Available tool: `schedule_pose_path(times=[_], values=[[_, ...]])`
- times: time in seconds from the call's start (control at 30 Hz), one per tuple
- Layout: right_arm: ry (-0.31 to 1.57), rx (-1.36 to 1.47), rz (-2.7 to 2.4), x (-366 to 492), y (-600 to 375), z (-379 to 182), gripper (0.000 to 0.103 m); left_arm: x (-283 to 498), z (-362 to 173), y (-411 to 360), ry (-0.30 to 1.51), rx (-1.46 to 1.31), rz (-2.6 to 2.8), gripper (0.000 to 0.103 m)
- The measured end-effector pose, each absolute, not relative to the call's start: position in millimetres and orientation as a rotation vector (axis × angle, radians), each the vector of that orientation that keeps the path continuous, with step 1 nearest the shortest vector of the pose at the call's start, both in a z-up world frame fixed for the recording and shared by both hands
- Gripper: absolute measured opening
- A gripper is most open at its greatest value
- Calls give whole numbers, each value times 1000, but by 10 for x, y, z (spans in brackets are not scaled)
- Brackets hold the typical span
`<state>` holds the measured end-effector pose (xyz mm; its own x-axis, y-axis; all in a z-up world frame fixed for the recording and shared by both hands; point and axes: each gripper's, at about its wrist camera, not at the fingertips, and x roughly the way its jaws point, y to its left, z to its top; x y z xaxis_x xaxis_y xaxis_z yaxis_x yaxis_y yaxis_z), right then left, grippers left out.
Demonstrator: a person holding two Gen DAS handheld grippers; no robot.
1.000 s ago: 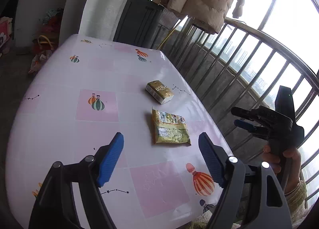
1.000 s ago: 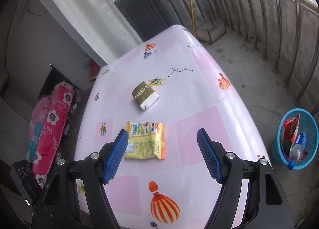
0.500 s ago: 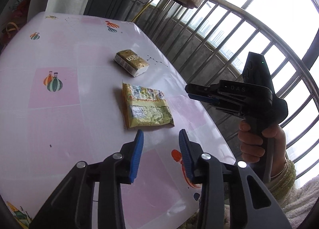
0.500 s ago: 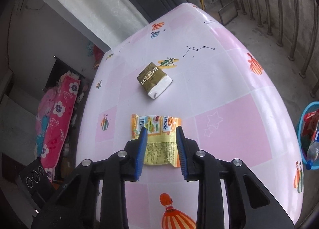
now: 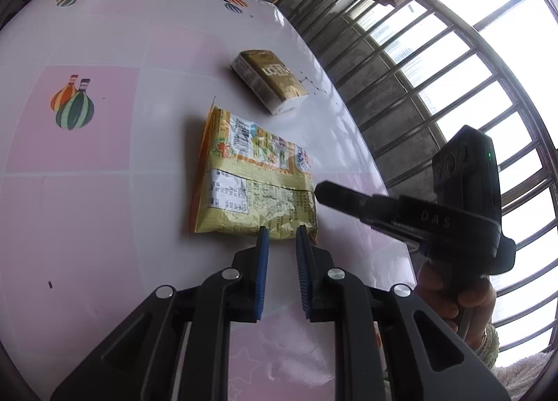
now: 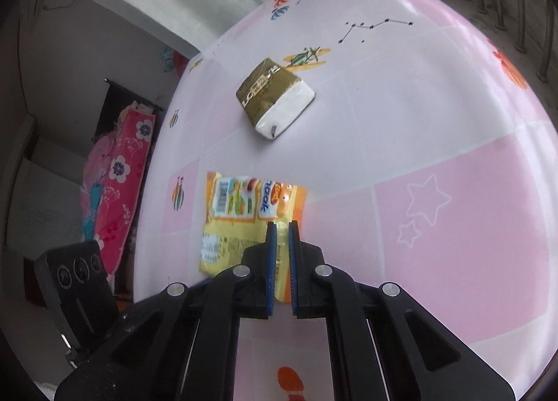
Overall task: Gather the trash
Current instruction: 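Grasp the yellow snack packet with the left gripper, then grasp the gold tissue pack with the right gripper while the left gripper holds the packet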
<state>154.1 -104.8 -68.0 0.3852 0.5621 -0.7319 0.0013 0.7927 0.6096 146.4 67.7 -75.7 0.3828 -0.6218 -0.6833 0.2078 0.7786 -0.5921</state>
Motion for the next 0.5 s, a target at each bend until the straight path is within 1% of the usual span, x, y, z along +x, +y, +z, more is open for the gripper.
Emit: schedule_pose_path(times=[0.17,0.23,0.27,0.33,0.37,0.43,0.47,0.5], values=[[1189,575,480,1444,-813,-735,4,1654,-698,910,1003,-451,-443,15],[1173,545,475,1450,-829,-656,5,1702,-686,1027,976,-443,-388,15],[1152,524,456,1478,-871,-589,8,1726,-667,1082,967,-446,-364,15],[1095,479,402,1594,-985,-432,8,1739,-613,1181,937,-459,-342,15],[1068,456,380,1677,-1031,-344,11,1735,-579,1215,921,-459,-336,15],[1017,408,354,1870,-1059,-198,21,1719,-522,1247,905,-454,-326,15],[995,372,345,1988,-1035,-137,37,1715,-504,1253,903,-457,-328,15],[977,332,324,2112,-996,-93,45,1711,-497,1252,906,-462,-332,15]])
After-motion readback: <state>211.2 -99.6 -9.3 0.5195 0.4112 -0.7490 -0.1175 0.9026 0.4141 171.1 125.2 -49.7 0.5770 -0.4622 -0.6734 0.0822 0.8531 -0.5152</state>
